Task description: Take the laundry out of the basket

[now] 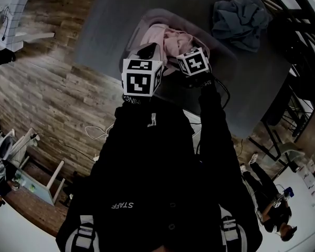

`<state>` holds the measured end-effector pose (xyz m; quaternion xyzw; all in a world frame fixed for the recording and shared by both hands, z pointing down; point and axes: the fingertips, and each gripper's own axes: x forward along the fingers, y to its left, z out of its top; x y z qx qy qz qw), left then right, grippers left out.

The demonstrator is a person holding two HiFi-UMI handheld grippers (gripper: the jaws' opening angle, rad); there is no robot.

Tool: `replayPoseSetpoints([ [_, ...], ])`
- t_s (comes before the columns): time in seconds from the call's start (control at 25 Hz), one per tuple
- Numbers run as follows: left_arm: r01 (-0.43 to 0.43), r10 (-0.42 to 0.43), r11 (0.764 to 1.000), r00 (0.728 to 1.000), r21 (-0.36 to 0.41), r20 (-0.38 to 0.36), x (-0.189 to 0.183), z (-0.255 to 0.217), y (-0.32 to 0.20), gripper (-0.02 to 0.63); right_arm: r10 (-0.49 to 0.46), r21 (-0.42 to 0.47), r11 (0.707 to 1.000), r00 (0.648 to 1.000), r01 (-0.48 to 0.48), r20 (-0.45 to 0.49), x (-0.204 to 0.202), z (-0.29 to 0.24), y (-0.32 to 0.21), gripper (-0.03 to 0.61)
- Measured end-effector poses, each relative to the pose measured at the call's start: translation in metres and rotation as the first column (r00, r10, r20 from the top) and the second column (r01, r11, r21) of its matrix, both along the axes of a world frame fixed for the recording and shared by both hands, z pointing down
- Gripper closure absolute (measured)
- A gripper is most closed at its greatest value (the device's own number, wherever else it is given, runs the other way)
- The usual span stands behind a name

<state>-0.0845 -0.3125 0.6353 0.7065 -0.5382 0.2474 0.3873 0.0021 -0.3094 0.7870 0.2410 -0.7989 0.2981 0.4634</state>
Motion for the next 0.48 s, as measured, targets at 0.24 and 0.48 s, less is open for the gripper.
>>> replayPoseSetpoints([
  [0.24, 0.008, -0.008, 1.0, 1.0, -0.001, 0.0, -0.001, 0.001, 0.0, 0.615, 0.013, -0.006, 1.0, 1.0, -0.013, -0.027, -0.003, 0.024, -0.004, -0.003],
  [0.48, 0.008, -0.008, 1.0, 1.0, 0.001, -0.001, -0.002, 0.001, -0.001, 0.615, 0.011, -0.052, 0.999, 0.999, -0.013, -0.038, -0.005, 0.038, -0.008, -0.003],
])
